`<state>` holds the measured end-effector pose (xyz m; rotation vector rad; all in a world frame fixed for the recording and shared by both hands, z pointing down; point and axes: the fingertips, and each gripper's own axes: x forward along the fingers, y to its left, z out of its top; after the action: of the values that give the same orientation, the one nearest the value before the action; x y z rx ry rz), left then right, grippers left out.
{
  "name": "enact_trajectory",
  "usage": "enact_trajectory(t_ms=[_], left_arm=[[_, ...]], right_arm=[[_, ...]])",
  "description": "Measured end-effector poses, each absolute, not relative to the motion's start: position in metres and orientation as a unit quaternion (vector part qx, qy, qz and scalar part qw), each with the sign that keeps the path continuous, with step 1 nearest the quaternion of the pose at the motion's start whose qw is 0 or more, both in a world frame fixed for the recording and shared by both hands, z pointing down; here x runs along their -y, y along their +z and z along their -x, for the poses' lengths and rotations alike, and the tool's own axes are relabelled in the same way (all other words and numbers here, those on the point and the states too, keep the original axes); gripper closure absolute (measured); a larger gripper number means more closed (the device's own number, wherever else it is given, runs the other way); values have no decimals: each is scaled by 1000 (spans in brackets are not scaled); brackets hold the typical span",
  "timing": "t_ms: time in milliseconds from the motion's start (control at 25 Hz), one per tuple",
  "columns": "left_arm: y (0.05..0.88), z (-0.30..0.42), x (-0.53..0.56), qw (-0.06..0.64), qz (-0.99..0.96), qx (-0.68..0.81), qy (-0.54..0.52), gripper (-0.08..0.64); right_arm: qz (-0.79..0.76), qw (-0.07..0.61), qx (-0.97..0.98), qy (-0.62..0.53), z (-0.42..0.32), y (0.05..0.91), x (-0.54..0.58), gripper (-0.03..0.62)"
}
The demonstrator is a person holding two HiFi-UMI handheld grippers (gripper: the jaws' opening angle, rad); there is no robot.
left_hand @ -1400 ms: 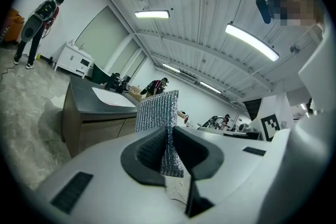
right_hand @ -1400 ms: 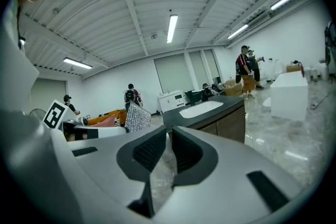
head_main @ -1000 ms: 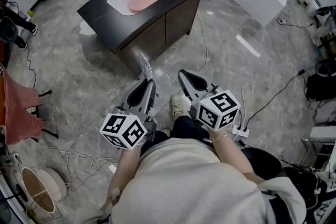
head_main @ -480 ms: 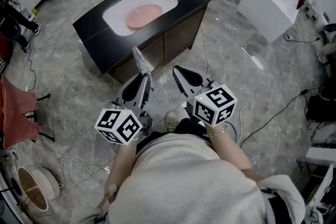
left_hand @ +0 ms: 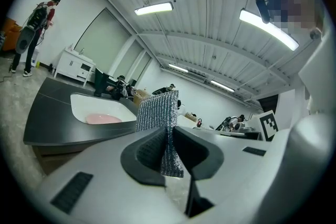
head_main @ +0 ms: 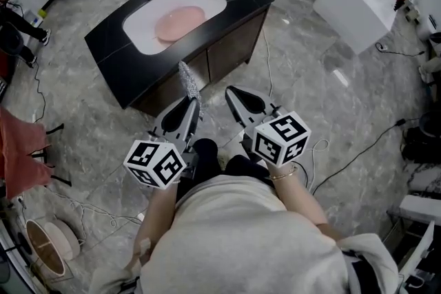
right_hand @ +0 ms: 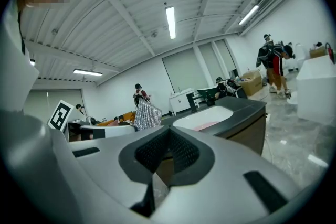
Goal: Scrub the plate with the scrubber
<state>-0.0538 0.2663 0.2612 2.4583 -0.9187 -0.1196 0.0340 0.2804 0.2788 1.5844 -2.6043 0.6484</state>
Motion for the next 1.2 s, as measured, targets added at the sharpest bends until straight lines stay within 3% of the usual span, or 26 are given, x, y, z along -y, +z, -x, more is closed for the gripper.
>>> enact_trajectory(t_ms=[600,1200], left_arm=[[275,30,-187,269,-902,335,-33,495],[261,41,-13,268,-898,347,-42,495]], right_arm=[[-508,26,825,247,-58,308,-214,586],[-510,35,825,240,-62,298,-42,586]])
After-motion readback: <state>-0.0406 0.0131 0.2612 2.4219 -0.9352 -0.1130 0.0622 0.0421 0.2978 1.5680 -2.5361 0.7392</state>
